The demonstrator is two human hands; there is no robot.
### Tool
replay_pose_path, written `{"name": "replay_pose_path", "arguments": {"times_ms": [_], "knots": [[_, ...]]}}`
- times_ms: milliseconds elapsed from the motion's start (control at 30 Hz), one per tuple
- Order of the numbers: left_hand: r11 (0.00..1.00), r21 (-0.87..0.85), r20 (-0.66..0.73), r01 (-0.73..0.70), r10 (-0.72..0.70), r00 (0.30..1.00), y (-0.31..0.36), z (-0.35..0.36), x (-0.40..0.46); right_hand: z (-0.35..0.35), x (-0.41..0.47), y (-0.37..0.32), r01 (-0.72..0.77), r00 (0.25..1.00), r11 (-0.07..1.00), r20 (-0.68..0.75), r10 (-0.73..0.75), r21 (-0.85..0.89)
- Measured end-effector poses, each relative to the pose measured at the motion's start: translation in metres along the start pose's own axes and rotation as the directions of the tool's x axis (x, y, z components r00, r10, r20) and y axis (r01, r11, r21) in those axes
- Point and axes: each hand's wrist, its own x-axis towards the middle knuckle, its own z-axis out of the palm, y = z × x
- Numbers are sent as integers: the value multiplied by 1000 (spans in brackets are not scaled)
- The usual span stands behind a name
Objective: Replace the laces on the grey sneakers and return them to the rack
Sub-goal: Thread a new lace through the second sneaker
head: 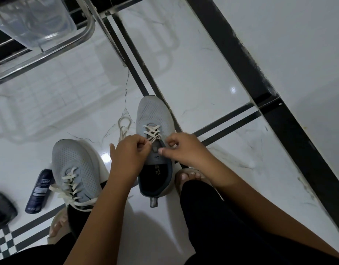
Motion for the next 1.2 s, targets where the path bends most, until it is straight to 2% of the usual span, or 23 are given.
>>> {"name": "replay_pose_path", "arguments": {"times_ms": [67, 200, 333, 733, 933, 1000, 1067, 1100, 1200], "knots": [[996, 71, 5, -53, 52, 999, 0, 4, -3, 10, 1, 6, 25, 1000, 1000, 15, -25, -7], [947, 277, -10, -166, 175, 985, 1, 10, 1, 12, 4, 19, -19, 1000, 991, -6, 20, 131], [889, 375, 57, -264, 262, 963, 12, 14, 5, 13, 5, 22, -13, 1000, 988, 7, 12, 155], [888, 316, 98, -334, 320, 943, 6, 15, 15, 15, 9, 27, 2, 1000, 984, 11, -4, 177], [885, 348, 53, -310, 312, 949, 8, 23, 16, 17, 12, 28, -17, 1000, 982, 25, 13, 190], [884, 363, 31, -295, 305, 952, 11, 26, 14, 14, 11, 31, -85, 995, 911, 84, 56, 403], [881, 378, -19, -286, 316, 949, 13, 29, 10, 12, 9, 32, -227, 973, 696, 181, 141, 681], [880, 380, -55, -286, 330, 943, 13, 31, 7, 12, 8, 32, -244, 970, 633, 184, 160, 735], [907, 358, -176, -221, 298, 938, 6, 39, -4, 18, 8, 33, -171, 981, 676, 63, 181, 716]]}}
